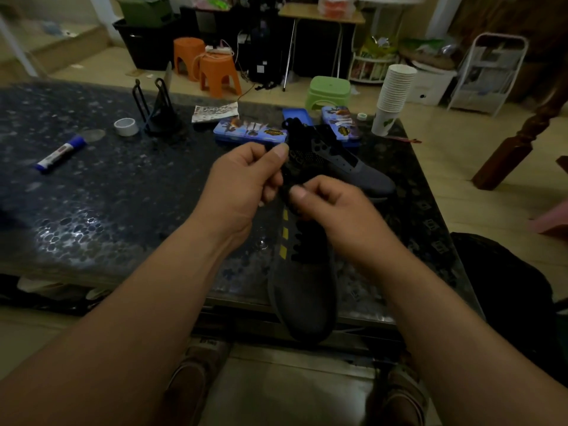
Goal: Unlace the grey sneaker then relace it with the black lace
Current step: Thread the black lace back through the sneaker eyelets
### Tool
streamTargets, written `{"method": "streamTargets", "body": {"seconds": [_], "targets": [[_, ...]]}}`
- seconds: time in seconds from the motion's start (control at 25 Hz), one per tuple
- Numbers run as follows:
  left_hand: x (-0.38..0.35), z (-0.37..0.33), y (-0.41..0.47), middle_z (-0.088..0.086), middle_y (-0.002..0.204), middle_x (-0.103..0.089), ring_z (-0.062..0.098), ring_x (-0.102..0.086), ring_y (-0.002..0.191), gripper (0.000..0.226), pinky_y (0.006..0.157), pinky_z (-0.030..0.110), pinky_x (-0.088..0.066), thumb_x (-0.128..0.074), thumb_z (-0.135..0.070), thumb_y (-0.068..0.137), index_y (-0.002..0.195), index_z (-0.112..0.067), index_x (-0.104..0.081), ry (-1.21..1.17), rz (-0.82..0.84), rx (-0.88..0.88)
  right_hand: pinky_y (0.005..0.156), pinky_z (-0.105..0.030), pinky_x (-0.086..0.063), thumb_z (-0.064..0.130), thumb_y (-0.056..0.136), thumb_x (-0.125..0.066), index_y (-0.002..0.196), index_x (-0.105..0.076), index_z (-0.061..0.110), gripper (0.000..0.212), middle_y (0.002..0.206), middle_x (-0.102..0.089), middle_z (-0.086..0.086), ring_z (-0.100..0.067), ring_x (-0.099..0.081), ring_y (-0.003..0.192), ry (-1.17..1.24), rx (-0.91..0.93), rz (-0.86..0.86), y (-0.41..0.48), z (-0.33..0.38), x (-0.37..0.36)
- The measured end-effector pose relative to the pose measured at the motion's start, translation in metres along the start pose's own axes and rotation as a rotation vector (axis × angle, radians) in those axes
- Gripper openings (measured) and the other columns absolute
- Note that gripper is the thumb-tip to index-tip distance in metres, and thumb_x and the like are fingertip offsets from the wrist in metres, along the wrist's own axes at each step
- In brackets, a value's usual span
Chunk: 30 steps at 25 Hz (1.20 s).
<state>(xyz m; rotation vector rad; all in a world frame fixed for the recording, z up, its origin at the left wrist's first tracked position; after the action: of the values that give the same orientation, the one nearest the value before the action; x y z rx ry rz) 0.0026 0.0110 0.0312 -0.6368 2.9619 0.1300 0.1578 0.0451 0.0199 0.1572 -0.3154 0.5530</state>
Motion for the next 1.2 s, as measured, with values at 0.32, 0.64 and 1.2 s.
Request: {"method": "streamTargets", "body": {"seconds": [0.32,0.64,1.2], "targets": [[0.008,0.007,0.006,-0.003,0.065,-0.058,0.008,-0.042,0.050,0.019,0.046,0.019,-0.032,-0.062,-0.025,0.103,0.088,-0.014,-0.061,-0.303,-0.070,0.129,0.076,-0.012,-0.049,0.023,0.097,-0.065,0.091,-0.070,0.004,0.021,0.093,-0.075,-0.006,-0.005,-0.067,0.088,0.227,-0.017,-0.034,-0.013,-0.003,0.047],[-0.013,0.019,-0.002,-0.002,0.064,-0.061,0.010,-0.045,0.051,0.021,0.047,0.021,-0.035,-0.063,-0.027,0.103,0.091,-0.010,-0.068,-0.136,-0.043,0.138,0.064,-0.035,-0.052,0.022,0.099,-0.067,0.076,-0.062,0.014,0.024,0.059,-0.049,-0.005,-0.020,-0.053,0.055,0.114,-0.212,0.127,-0.013,-0.014,0.057],[-0.070,0.034,-0.029,-0.024,0.064,-0.066,-0.001,-0.058,0.050,0.036,0.053,0.016,-0.040,-0.059,-0.032,0.104,0.070,-0.022,-0.068,0.766,0.426,-0.069,0.065,-0.051,-0.054,0.016,0.106,-0.053,0.092,-0.069,0.002,0.026,0.087,-0.073,-0.021,-0.037,-0.064,0.075,0.337,-0.183,-0.044,-0.008,-0.017,0.046]]}}
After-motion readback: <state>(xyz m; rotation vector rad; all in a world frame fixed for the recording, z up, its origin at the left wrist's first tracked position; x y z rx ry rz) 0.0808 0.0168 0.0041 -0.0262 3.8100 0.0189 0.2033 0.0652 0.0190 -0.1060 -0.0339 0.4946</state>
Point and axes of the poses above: each hand's wrist, its own y-axis towards the middle knuckle, its own x-axis out of the back of the hand, z = x × y, the point moved 3 cm from there along y, towards the middle knuckle
